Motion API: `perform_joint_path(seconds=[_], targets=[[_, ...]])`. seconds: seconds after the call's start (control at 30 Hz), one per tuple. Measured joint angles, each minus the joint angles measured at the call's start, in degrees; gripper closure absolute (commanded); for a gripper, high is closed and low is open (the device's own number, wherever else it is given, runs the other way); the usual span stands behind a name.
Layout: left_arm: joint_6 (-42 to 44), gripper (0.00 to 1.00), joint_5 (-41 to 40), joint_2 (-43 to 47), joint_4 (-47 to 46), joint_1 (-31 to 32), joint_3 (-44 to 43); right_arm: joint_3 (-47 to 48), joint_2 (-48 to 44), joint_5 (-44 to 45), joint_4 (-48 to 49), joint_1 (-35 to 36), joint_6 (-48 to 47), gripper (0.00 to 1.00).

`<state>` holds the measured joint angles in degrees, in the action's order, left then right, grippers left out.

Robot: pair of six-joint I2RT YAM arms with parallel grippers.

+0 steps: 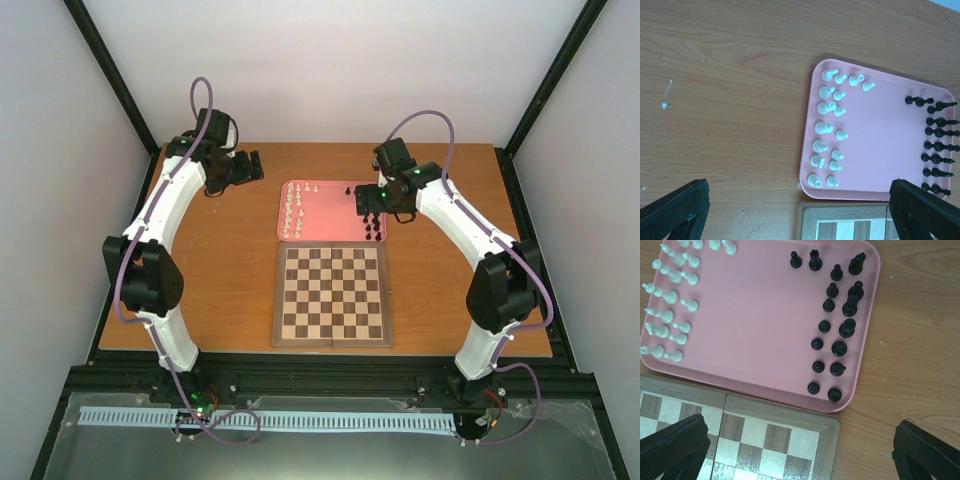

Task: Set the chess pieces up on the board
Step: Pick up the chess piece from the storage box.

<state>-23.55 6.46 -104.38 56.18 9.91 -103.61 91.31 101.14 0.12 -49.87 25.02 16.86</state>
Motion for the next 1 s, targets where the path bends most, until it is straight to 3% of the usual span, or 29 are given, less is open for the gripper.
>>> perform_joint_path(seconds=[0.47, 0.6, 0.77, 1.0], targets=[[0.02, 0.0, 0.0, 0.0, -0.02, 0.0, 0.24, 0.79, 0.17, 1.99, -0.57, 0.0, 0.17, 0.01], [0.0, 0.0, 0.07, 0.0, -0.02, 0.0, 0.24, 3.82, 1.97, 2.93, -2.12, 0.0, 0.33, 0.17], [0.02, 0.0, 0.04, 0.0, -0.2, 0.0, 0.59, 5.07, 4.79, 3.15, -3.54, 0.0, 0.87, 0.57], [0.04, 0.0, 0.0, 0.09, -0.85, 0.0, 3.74, 5.75, 8.24, 4.0, -5.25, -0.24, 1.46, 0.64]])
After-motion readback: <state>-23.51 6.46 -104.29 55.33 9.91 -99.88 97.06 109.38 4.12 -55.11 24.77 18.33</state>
